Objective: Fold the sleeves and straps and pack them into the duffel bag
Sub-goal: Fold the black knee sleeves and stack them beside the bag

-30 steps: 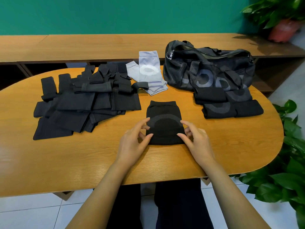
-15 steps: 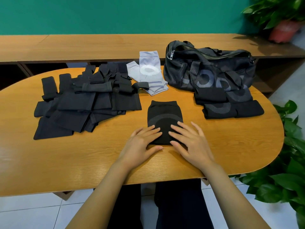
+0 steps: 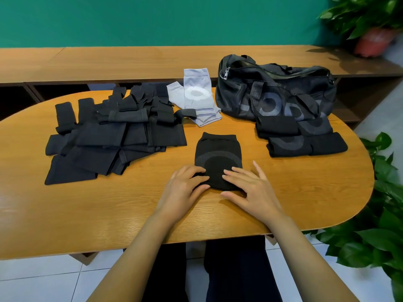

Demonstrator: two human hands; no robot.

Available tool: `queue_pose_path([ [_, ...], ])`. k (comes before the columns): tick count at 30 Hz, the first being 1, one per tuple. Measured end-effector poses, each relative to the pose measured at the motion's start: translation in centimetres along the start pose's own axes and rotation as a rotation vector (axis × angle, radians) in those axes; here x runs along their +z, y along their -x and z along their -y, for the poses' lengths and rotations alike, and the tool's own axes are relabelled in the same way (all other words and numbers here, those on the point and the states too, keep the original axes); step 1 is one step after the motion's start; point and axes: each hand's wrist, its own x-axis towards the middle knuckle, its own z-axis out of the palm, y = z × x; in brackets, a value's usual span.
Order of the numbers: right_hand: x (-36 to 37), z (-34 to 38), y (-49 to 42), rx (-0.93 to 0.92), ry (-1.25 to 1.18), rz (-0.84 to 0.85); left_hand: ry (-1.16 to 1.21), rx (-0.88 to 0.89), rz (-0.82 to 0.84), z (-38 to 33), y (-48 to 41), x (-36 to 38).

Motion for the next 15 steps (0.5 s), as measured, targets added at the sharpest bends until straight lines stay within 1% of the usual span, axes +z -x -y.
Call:
queue_pose_path([
  [11,0.27,-0.39,0.02,-0.007,0.031,-0.049,0.061,0.004,-0.067,-0.21,0.29,-0.10],
  [15,0.22,-0.24,-0.12,0.011,0.019,-0.075,0.046,0.000,-0.086,-0.37,0.33,-0.39],
])
